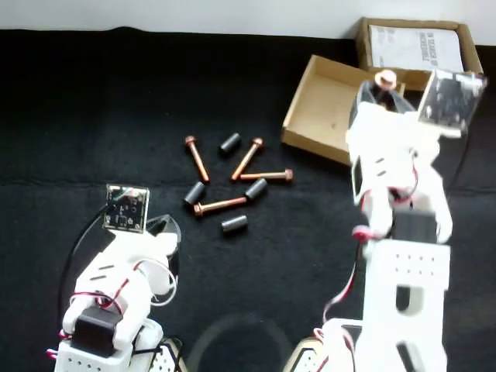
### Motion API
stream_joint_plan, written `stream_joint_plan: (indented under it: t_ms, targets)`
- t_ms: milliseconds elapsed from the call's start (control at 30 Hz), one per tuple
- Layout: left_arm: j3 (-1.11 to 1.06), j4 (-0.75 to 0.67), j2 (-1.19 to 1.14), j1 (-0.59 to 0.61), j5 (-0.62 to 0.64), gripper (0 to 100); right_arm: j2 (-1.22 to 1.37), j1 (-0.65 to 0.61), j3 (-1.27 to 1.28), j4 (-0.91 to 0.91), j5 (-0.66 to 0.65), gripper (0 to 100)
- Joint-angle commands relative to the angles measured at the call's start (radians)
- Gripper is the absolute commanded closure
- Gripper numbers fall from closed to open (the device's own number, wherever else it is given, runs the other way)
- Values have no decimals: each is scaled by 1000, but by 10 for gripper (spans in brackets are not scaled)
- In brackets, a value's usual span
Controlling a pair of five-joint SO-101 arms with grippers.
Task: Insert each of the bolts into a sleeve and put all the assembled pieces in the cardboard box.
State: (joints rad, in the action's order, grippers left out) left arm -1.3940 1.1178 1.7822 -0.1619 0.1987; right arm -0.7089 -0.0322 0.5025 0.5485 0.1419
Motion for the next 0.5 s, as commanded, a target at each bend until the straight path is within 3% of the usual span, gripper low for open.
stream_joint_plan:
  t_ms: [0, 233, 467]
  targets:
    - [-94, -146, 25, 47, -5, 982, 145, 18, -189, -18, 6, 990]
    - [-305, -430, 15, 81, -2, 983, 492, 19, -449, -16, 8, 990]
    - [-302, -430, 15, 81, -2, 983, 788, 19, -792, 236, 11, 990]
